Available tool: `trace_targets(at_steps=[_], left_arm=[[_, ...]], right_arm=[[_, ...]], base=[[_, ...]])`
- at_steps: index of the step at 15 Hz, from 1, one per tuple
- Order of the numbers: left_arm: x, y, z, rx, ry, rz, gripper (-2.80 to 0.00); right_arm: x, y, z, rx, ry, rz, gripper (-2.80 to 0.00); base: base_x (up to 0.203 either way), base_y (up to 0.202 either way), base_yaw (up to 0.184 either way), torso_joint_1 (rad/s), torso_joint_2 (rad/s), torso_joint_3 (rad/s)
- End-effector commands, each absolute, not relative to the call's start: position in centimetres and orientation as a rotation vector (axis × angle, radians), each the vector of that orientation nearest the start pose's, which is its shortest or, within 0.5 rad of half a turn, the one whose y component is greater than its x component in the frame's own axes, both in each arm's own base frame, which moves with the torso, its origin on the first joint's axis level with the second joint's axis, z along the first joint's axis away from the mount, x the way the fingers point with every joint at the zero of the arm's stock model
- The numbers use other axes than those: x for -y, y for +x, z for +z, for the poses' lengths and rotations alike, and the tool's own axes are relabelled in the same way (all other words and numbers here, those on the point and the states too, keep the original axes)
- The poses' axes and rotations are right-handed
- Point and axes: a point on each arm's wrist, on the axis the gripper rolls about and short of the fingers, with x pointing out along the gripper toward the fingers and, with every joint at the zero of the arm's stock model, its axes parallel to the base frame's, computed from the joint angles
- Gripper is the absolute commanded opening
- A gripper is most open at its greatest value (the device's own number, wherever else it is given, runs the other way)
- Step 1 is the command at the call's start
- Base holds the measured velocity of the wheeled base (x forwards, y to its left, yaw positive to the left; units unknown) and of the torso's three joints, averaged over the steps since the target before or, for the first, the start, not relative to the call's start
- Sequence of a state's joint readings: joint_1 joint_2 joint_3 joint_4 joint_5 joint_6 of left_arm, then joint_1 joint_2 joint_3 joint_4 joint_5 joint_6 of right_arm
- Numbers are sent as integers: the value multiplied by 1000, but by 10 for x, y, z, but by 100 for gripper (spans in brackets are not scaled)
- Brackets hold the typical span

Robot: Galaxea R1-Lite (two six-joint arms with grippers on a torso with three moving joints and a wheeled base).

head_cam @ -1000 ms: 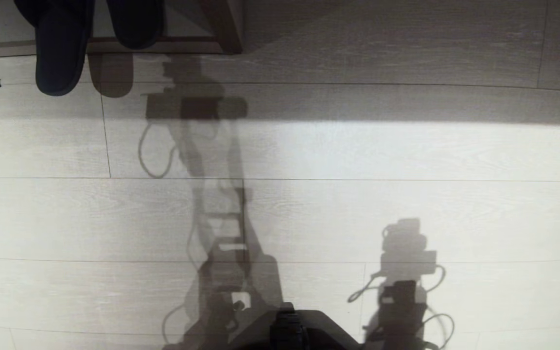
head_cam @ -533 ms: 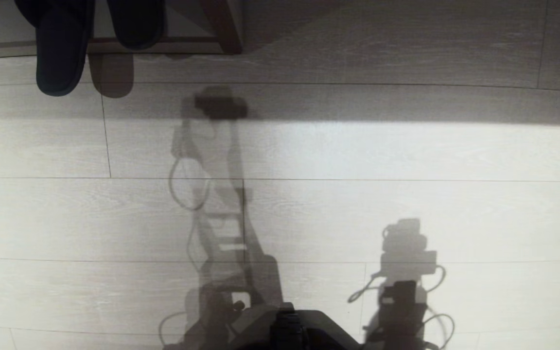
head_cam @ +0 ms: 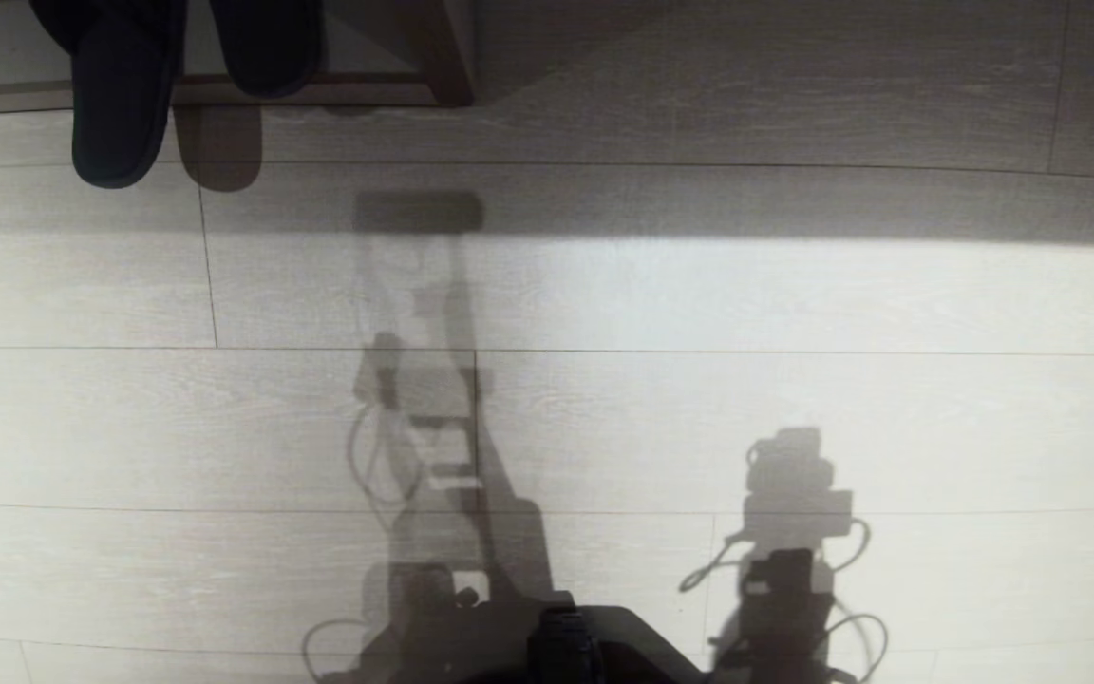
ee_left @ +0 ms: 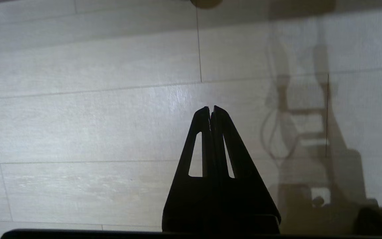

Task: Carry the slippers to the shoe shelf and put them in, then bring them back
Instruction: Pick up the slippers in the shoe cabinet

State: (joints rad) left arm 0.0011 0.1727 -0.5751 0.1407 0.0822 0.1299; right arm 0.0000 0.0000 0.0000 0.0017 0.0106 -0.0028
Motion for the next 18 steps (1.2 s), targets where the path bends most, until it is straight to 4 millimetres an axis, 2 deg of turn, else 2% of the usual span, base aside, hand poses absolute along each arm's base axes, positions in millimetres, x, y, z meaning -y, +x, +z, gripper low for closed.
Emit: trace_targets(at_steps=[1,4,6,8,12,18], left_arm=[[-2,-59,168,234,126,77,-280],[0,-30,111,215,145,5,-280],[1,-23,93,178,148,-23,-280],[1,-23,74,-16,127,-41,-280],[1,-23,76,4,55,-23,-280],[1,-23,76,4,51,-23,-280]], right_arm=[[0,-23,75,0,-3,11,-280],[0,-23,75,0,-3,11,-280],[0,-23,75,0,-3,14,-280],[0,-23,75,0,-3,12,-280],[0,-23,75,0,-3,12,-280],[0,-23,75,0,-3,11,-280]], base=[[0,0,0,0,0,0],[0,0,0,0,0,0],[0,0,0,0,0,0],[0,0,0,0,0,0],[0,0,0,0,0,0],[0,0,0,0,0,0]])
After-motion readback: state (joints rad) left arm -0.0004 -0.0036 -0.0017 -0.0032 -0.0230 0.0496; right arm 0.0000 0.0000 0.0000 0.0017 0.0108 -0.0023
